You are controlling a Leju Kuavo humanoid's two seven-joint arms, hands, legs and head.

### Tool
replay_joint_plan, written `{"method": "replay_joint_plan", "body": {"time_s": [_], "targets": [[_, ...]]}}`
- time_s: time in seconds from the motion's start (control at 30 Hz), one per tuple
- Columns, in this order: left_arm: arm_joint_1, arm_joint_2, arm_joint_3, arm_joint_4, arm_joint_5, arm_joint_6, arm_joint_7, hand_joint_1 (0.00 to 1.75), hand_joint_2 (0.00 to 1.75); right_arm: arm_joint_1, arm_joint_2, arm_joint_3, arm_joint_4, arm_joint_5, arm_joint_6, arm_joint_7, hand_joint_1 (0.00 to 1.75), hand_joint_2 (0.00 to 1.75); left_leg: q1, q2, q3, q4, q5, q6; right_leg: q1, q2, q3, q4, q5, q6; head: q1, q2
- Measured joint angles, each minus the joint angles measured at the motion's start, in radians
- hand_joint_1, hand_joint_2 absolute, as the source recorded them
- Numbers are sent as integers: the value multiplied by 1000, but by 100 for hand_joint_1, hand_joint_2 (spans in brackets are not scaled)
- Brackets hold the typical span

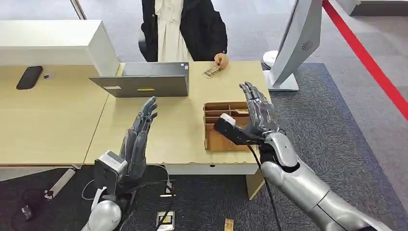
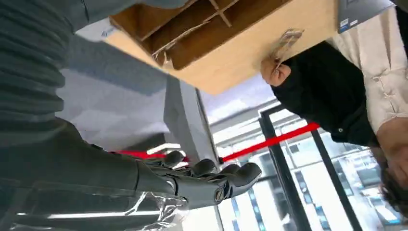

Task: Pass the card to the sensor for recognition and then transmit it.

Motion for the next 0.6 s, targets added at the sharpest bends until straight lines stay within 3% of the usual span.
{"method": "replay_joint_plan", "body": {"time_s": [0.23,0.6], "targets": [[0,0,0,0,3,7,-1,0,0,4,1,8,4,111,16,15,0,175,0,0,0,0,0,0,0,0,0,0,0,0,0,0],[0,0,0,-1,8,0,-2,0,0,-7,14,13,37,66,16,17,0,175,0,0,-1,0,0,0,0,0,0,0,0,0,0,0]]}}
